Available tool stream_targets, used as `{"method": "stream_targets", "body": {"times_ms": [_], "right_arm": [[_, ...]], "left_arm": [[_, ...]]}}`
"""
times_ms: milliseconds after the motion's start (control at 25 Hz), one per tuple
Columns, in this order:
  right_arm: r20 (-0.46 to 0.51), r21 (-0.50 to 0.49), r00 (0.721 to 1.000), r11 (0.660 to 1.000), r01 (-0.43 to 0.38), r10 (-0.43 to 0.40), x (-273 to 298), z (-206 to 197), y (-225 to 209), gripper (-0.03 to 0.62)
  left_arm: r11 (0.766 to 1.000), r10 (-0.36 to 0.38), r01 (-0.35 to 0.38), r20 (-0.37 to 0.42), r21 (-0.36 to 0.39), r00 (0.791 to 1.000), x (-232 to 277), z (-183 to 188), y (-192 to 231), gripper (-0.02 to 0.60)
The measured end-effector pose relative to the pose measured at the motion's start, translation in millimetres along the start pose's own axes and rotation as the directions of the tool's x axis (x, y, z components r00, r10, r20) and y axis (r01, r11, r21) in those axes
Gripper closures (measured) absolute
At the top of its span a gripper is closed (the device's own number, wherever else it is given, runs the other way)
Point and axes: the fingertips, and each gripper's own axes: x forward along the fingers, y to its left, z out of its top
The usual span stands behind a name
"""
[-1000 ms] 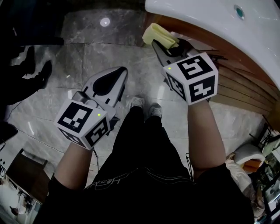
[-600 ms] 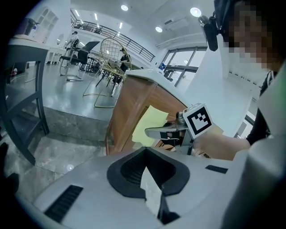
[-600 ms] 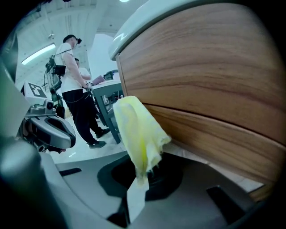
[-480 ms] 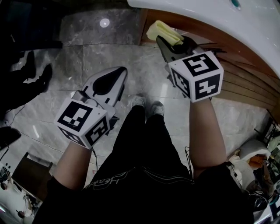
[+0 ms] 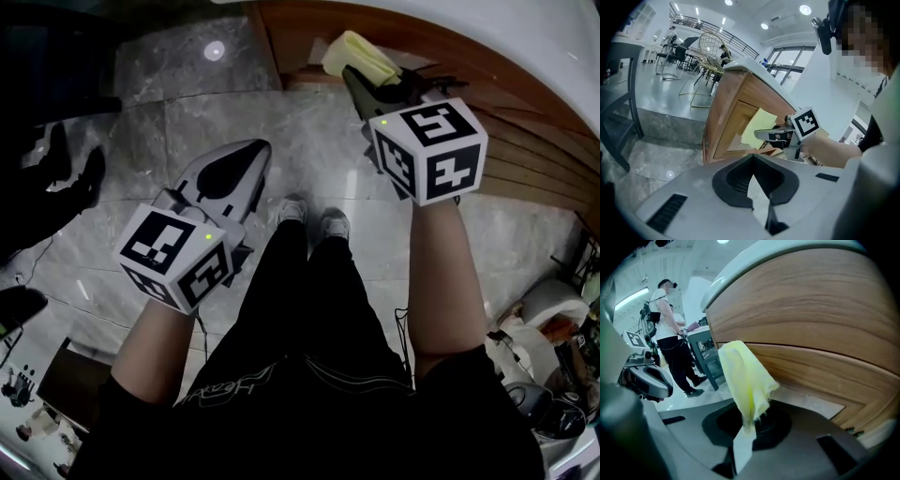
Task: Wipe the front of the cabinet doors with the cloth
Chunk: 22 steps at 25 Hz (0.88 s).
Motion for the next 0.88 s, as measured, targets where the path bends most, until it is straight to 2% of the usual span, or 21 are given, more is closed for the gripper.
{"method": "stream_targets", "body": {"times_ms": [480, 880], "right_arm": [[0.005, 0.094, 0.994, 0.99, 0.105, -0.105, -32, -32, -58, 0.553], [0.007, 0.145, 0.982, 0.972, 0.185, -0.188, -66, -55, -100, 0.553]], "left_arm": [[0.998, -0.045, 0.047, -0.069, 0.034, 0.997, 30, -12, -23, 0.575], [0.997, -0.059, 0.062, -0.079, 0.04, 0.995, 53, -5, -41, 0.575]]}}
